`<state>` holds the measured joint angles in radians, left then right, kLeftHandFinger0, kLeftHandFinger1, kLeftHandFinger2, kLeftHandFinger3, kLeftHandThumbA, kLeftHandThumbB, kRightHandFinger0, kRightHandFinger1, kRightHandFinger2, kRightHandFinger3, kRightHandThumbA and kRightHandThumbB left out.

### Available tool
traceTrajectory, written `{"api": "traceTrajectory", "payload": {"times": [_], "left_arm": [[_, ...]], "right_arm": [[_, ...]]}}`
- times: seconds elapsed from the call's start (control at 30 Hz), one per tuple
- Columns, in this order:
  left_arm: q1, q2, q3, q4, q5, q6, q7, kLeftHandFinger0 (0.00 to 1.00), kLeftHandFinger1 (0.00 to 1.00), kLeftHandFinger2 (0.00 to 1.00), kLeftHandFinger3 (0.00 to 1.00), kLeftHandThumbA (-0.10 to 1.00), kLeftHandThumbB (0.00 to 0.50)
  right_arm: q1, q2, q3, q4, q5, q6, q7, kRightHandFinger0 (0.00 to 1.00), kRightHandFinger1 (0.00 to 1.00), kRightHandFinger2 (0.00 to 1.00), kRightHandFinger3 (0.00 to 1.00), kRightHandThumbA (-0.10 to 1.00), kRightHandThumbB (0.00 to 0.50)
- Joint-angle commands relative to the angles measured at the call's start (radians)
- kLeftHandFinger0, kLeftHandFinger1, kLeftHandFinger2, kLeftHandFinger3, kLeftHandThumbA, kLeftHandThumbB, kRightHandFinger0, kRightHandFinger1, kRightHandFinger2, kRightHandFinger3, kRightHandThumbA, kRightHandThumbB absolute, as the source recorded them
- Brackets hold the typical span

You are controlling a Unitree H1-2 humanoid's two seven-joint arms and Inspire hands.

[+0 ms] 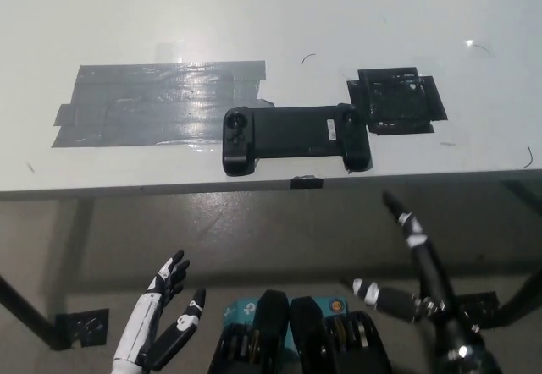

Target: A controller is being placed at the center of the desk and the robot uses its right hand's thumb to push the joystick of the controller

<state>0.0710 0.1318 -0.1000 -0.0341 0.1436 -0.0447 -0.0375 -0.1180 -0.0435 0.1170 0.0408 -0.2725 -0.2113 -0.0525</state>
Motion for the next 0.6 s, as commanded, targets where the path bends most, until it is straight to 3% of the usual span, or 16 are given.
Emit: {"api": "traceTrajectory", "payload": {"times": [0.0,0.17,0.33,0.37,0.57], "left_arm": [[0.007,-0.002,0.005,-0.032,0.005,-0.036,0.005,1.00,1.00,1.00,1.00,0.59,0.007],[0.005,-0.003,0.010,-0.037,0.000,-0.033,0.002,1.00,1.00,1.00,1.00,0.57,0.000],[0.006,-0.003,0.014,-0.030,-0.003,-0.044,0.004,1.00,1.00,1.00,1.00,0.56,0.000],[0.007,-0.003,0.014,-0.033,-0.006,-0.036,0.001,1.00,1.00,1.00,1.00,0.57,0.001],[0.005,-0.005,0.007,-0.025,0.002,-0.047,0.001,1.00,1.00,1.00,1.00,0.57,0.000]], "right_arm": [[-0.102,0.018,-0.048,-0.048,0.012,0.019,-0.044,1.00,1.00,1.00,1.00,1.00,0.234],[-0.239,0.024,-0.092,-0.014,0.007,0.068,-0.059,1.00,1.00,1.00,1.00,1.00,0.218],[-0.352,0.025,-0.111,0.096,-0.011,0.091,-0.086,1.00,1.00,1.00,1.00,1.00,0.232],[-0.362,0.026,-0.113,0.111,-0.009,0.089,-0.089,1.00,1.00,1.00,1.00,1.00,0.204],[-0.535,0.026,-0.138,0.425,0.013,0.083,-0.136,1.00,1.00,1.00,1.00,0.96,0.263]]}}
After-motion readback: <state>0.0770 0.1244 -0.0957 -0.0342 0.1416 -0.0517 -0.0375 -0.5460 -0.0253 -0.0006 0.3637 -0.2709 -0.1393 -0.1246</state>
